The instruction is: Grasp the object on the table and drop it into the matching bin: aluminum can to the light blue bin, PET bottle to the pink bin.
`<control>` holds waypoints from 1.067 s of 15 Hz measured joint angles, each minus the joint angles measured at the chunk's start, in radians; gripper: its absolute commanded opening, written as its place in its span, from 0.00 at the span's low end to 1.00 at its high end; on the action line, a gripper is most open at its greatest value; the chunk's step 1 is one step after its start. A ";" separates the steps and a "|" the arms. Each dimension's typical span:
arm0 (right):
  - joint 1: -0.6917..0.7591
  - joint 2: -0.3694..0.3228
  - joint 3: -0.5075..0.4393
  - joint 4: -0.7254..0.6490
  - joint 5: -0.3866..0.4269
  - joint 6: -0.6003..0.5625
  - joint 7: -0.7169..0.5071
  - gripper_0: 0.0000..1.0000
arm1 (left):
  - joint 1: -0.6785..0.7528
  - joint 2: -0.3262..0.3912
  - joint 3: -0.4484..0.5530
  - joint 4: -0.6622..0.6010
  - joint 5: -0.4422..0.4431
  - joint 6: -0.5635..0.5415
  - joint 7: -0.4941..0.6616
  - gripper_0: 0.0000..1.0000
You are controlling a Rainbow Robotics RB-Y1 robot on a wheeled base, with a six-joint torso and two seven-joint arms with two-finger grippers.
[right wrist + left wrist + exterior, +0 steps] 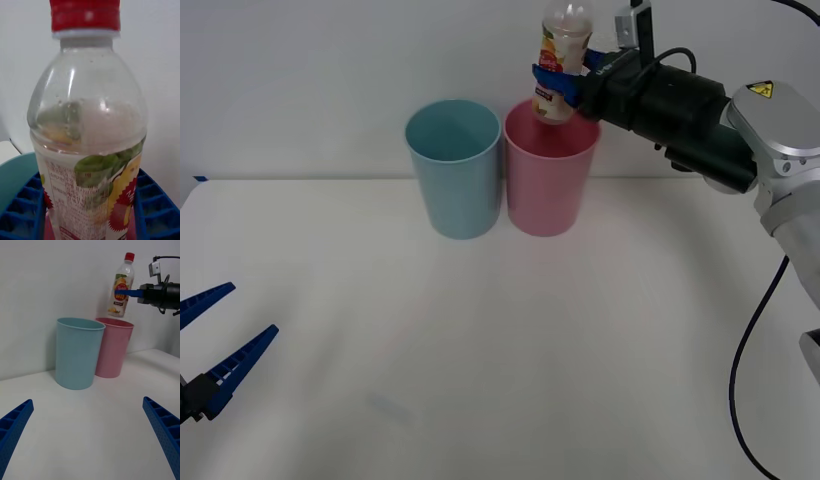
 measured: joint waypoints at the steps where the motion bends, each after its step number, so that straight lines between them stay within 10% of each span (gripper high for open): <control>1: 0.000 0.000 0.000 0.000 0.000 0.000 0.002 1.00 | 0.000 0.000 0.000 0.000 0.000 0.000 0.000 1.00; 16: 0.387 -0.161 -0.031 -0.428 -0.170 -0.046 0.021 1.00 | 0.000 0.000 0.000 0.000 0.000 0.000 0.000 1.00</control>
